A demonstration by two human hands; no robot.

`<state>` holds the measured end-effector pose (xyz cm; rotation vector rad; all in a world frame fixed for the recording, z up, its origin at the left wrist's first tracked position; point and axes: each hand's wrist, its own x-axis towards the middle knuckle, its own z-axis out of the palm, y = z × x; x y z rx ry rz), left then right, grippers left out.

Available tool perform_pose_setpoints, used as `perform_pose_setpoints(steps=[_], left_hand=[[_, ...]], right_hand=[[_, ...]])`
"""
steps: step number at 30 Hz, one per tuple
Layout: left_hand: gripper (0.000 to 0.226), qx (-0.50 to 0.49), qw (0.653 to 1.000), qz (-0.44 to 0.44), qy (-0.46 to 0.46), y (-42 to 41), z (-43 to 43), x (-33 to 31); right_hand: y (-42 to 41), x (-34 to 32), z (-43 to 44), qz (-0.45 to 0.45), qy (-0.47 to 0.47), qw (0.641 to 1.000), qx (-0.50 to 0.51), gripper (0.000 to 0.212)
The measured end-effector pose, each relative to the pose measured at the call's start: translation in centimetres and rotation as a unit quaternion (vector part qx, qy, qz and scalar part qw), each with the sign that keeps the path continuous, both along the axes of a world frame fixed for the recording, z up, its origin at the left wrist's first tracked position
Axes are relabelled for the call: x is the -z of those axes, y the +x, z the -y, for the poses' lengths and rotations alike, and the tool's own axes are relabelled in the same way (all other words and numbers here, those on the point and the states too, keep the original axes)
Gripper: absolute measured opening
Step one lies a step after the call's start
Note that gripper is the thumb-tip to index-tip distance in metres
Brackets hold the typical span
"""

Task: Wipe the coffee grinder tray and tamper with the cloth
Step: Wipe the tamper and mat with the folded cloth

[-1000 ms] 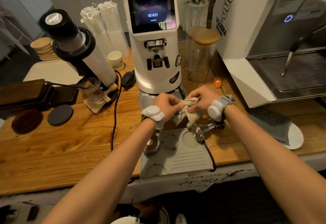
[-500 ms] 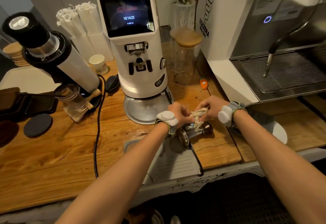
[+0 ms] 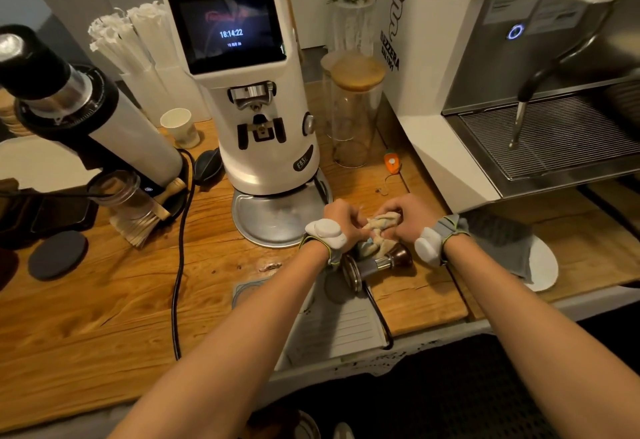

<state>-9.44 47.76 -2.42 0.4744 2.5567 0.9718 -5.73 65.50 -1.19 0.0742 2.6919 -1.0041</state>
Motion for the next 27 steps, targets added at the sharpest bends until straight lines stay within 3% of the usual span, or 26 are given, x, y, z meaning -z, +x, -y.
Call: perform_pose_setpoints(steps=[8,15,27], left_hand=[[0.025,0.028,0.997,-0.057,-0.043,-1.3,-1.7,-1.0],[0.031,0.030,0.997,-0.047,-0.057,-4.1,-2.8,-1.0],[0.031,0.023,0.997,-0.045,-0.053,-8.3,-2.2,-0.2]], right_hand=[[0.0,1.4,0.5,-0.057,-0.006,0.993,0.099,0.030],[-1.8,2.1,0.9,-0.070,0.006,0.983,0.168,0.032],[-6.9,2.7,2.4,-0.086,0.029,0.980,0.177,0.033]])
